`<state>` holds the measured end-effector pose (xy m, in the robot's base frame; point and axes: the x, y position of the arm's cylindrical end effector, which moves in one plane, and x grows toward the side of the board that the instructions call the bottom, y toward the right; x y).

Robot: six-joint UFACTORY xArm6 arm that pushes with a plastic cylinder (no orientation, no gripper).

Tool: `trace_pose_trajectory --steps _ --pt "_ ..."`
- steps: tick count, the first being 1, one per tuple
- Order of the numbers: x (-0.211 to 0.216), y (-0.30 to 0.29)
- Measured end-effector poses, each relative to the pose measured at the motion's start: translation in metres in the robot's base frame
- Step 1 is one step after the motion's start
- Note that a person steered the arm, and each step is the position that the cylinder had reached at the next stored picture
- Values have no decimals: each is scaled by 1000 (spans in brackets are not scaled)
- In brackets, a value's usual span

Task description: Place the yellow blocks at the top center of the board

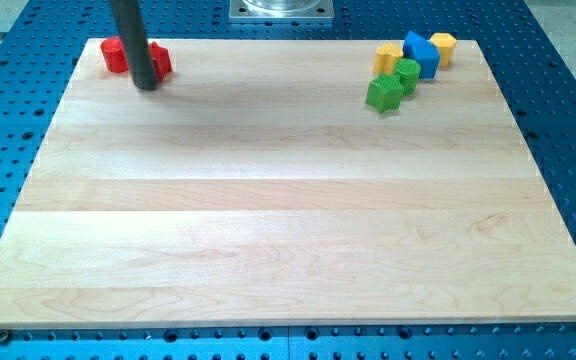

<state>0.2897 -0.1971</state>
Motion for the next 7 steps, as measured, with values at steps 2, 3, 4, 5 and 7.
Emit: trace_pose_trajectory --steps 2,3,4,5,7 --pt "-44 29" --pt "-45 24" --pt "-82 116" --pt "-96 195" --pt "-98 345"
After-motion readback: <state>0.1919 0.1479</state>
